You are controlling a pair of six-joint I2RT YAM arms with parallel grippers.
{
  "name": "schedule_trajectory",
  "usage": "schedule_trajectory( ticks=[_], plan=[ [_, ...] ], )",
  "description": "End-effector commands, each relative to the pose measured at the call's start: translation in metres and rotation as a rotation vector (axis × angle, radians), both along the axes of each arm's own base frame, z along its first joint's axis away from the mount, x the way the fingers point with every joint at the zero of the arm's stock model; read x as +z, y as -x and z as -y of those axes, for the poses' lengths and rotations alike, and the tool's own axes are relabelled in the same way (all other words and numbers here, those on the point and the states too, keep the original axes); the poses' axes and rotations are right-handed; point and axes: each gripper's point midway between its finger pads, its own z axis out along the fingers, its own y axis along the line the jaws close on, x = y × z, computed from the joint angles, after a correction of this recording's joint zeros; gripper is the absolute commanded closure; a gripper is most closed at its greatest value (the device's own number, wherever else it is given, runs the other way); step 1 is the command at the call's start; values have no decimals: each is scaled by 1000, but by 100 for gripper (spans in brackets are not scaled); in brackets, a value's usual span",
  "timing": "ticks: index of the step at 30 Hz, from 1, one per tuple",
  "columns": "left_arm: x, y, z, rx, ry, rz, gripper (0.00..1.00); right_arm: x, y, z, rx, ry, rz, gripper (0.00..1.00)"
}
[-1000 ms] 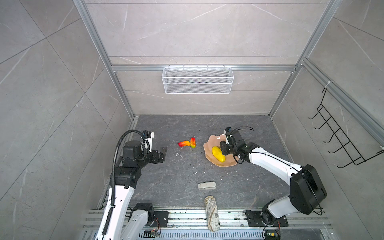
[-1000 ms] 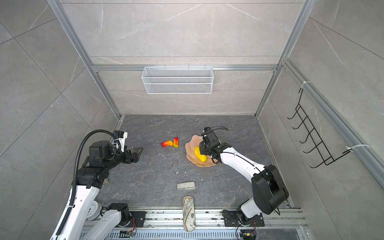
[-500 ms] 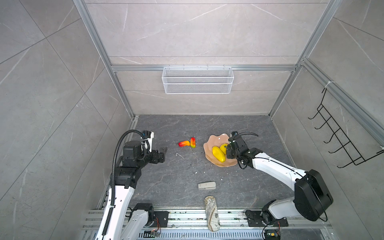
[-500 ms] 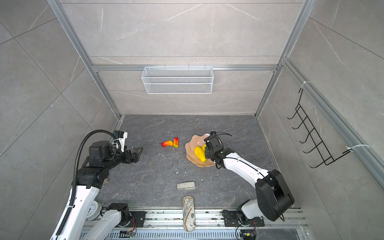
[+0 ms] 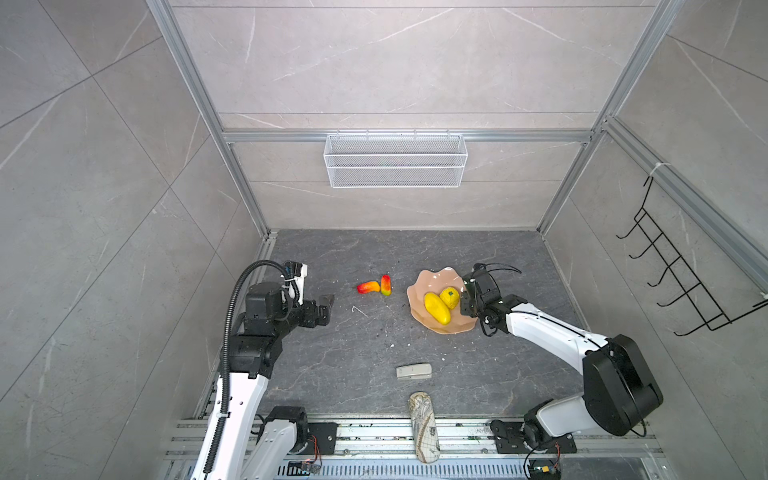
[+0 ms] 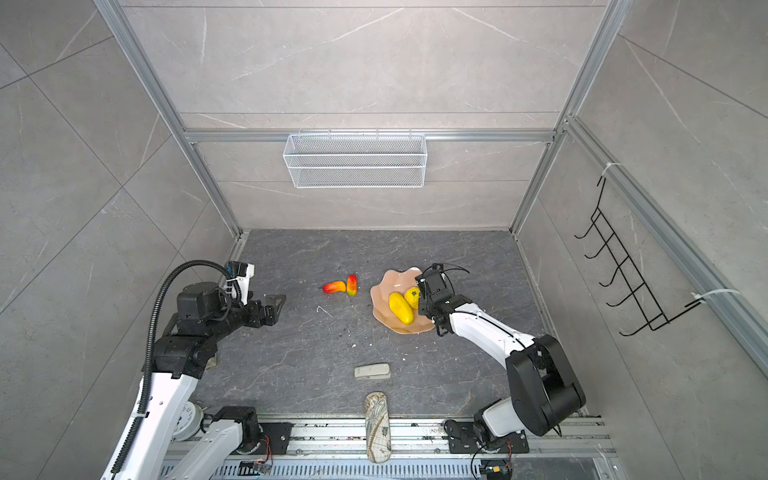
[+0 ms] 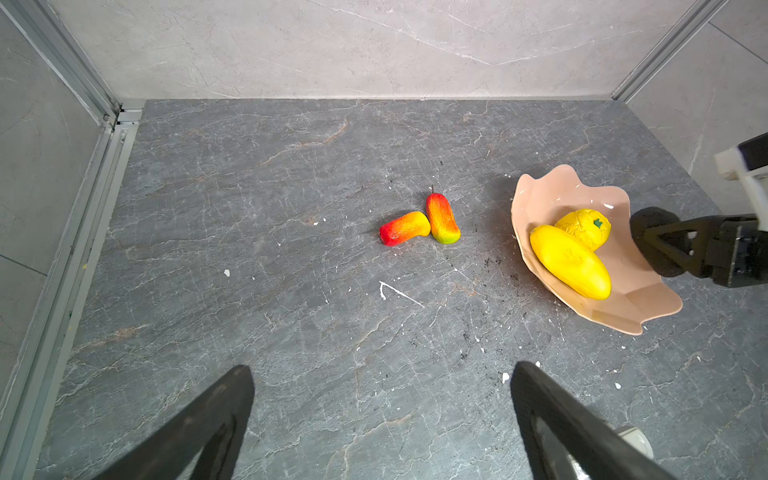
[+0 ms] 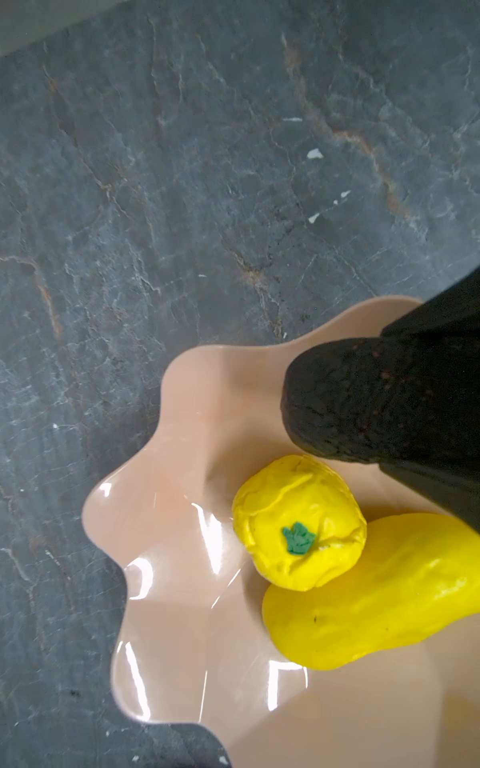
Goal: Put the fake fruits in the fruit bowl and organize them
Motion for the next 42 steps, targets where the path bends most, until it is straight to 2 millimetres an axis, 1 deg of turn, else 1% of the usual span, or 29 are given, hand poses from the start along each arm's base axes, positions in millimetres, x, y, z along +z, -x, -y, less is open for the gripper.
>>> schedule_trajectory(
  ticks=[1,8,13,14,19,26,29,31,36,37,39,40,41,42],
  plan=[
    [10,1,4,-30,-5,45,0,-9,-4,-4,-18,-39,-5,100],
    [10,0,4,-31,-5,46,0,-24,-6,-5,-18,-28,-27,100],
    [9,0,4,-31,-4,42,0,-33,-8,-10,-6,-46,-41,100],
    [9,0,4,-32,-5,41,0,-34,-9,-11,-7,-48,-42,98],
    [7,-1,4,-31,-3,35,0,-31,-11,-13,0,-54,-34,79],
    [7,-1,5,-32,-3,35,0,-10,-14,-11,22,-22,-7,48],
    [7,-1,5,-32,-3,34,0,0,-14,-10,30,-11,6,39],
    [7,-1,4,-31,-3,33,0,8,-14,-9,35,-6,18,35],
    [7,-1,5,-33,-2,31,0,30,-13,-11,61,-2,53,28],
    [7,-2,5,-34,-2,32,0,36,-13,-14,78,-4,65,25],
    [6,-2,5,-33,-2,31,0,48,-15,-28,140,-15,93,12],
    [6,-2,5,-33,-2,30,0,53,-15,-41,195,-28,103,5],
    [7,-2,5,-33,-2,33,0,57,-16,-56,255,-39,103,1],
    [7,-2,5,-35,0,31,0,59,-16,-69,307,-44,95,0]
  ],
)
